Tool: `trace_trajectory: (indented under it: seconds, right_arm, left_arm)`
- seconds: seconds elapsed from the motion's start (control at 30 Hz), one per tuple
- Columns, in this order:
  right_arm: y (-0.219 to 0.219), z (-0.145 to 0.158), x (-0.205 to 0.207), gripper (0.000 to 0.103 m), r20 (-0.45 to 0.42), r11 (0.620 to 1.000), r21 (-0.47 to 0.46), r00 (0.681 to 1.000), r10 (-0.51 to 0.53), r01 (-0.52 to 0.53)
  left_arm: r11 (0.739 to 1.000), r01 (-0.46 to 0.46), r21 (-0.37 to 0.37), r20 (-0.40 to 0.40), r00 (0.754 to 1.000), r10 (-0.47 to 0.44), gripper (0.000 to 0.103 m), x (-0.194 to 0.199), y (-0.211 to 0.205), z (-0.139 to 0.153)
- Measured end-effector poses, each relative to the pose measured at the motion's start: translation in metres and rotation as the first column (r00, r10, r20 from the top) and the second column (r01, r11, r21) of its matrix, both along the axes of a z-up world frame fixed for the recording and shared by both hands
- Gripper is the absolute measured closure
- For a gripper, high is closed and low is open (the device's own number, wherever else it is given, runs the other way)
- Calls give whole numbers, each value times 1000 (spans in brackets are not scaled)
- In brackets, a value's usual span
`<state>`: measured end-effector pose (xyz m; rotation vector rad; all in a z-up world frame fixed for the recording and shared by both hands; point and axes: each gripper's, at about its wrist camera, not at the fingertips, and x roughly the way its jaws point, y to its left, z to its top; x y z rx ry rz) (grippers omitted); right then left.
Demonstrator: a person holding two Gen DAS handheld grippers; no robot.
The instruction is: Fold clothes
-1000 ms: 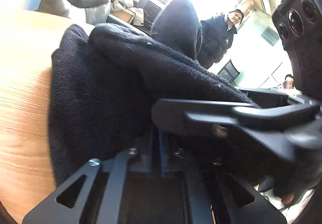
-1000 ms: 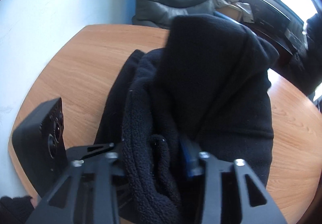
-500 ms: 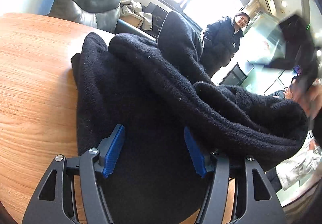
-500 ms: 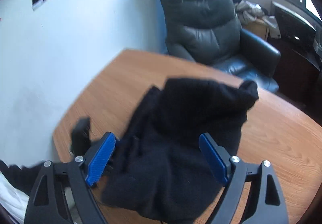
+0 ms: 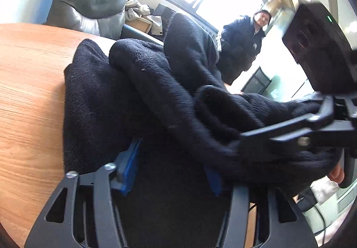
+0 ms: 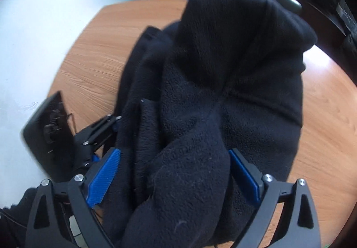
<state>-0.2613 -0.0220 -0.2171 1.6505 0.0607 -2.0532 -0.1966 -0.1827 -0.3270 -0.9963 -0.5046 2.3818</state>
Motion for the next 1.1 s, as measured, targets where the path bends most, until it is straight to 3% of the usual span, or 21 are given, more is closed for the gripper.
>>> trace_trajectory:
  seconds: [0.03, 0.07, 0.13, 0.2, 0.27, 0.43, 0.5, 0.6, 0.73, 0.87, 1.1]
  right_arm:
    - [-4, -8, -2, 6, 9, 1000, 19, 1000, -8, 8]
    - [-7, -16, -3, 16, 18, 999, 38, 1000, -16, 15]
    - [-9, -22, -7, 38, 20, 999, 37, 999, -27, 26]
    - [-3, -17, -14, 67, 12, 999, 17, 999, -29, 29]
    - [3, -7, -16, 73, 6, 1000, 1, 999, -31, 31]
    - [5, 35, -14, 77, -43, 998, -49, 999, -30, 28]
    - [3, 57, -13, 77, -70, 996, -88, 997, -40, 33]
    - [-14, 62, -12, 77, -71, 993, -119, 997, -13, 4]
    - [-37, 70, -10, 77, -74, 986, -160, 997, 24, -36]
    - [-76, 59, -5, 77, -71, 977, -194, 994, 78, -91]
    - [-95, 5, -11, 77, -63, 994, -72, 995, 71, -76]
  left_arm:
    - [1000, 1, -5, -2, 1000, -1, 60, 2, -2, 0]
    - [1000, 3, -9, -3, 1000, -3, 63, 3, -4, -1]
    - [1000, 10, -15, -7, 1000, -10, 64, 6, -7, 0]
    - [1000, 25, -14, -15, 1000, -25, 59, 8, -10, 5]
    - [999, 41, -12, -23, 999, -41, 48, 14, -14, 10]
    - [996, 50, -80, -43, 998, -54, 35, 33, -16, 16]
    - [993, 39, -115, -52, 998, -45, 17, 40, -16, 17]
    - [987, 9, -160, -64, 998, -20, 7, 45, -16, 9]
    - [983, 8, -184, -77, 997, -23, 4, 47, -12, 5]
    - [989, 3, -150, -71, 997, -14, 3, 47, -14, 5]
    - [974, 9, -226, -87, 996, -29, 8, 62, -5, 8]
